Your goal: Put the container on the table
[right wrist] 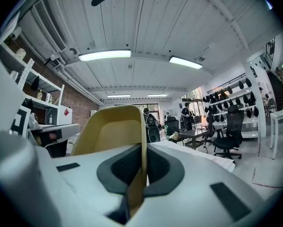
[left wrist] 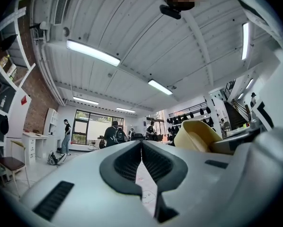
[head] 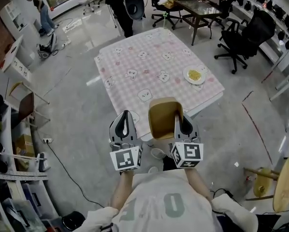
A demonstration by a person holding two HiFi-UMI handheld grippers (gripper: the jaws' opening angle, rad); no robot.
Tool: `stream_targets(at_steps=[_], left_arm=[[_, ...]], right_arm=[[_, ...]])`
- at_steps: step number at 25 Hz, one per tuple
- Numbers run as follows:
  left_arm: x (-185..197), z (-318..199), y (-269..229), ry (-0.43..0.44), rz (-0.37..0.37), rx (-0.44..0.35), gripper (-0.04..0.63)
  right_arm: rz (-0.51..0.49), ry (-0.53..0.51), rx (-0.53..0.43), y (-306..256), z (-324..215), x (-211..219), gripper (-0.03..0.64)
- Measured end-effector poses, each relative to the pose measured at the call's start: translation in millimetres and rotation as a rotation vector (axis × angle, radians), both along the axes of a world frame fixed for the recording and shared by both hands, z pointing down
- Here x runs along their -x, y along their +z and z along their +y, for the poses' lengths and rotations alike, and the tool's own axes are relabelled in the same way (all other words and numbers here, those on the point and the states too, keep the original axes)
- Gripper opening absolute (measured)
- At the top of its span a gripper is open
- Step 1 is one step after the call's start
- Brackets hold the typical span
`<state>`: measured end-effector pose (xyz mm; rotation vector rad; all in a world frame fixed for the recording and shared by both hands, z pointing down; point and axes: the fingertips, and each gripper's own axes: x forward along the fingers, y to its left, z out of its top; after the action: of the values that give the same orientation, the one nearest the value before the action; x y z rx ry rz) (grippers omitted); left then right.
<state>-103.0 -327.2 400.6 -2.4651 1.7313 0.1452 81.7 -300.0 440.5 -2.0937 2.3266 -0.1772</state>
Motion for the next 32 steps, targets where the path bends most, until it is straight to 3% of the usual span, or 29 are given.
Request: stream_targets(at_steps=[12, 16, 24, 32], left_arm=[[-23.6, -66.4, -10.0, -0.048, -0.003, 0.001, 0.029], [-32.6, -77.4, -7.5, -0.052, -0.009, 0.012, 0.029], [-31.9, -87.4, -2.0, -0.091, -0.024, 0.035, 0.029], [-13.5, -94.8, 12.5, -0.165, -0.024, 0.088, 0.029]], right_arm=[[-0.014, -0.018, 0.023, -1.8, -73.1, -35.2, 0.032], [-0.024, -0.019, 0.076, 1.6, -113.2, -46.6, 0.032], [-0.079, -0.018, 0.323, 38.5, -200.0, -67.5, 0.032], [-0.096, -0.056, 0.601, 112.2, -258.5, -69.5, 0.032]])
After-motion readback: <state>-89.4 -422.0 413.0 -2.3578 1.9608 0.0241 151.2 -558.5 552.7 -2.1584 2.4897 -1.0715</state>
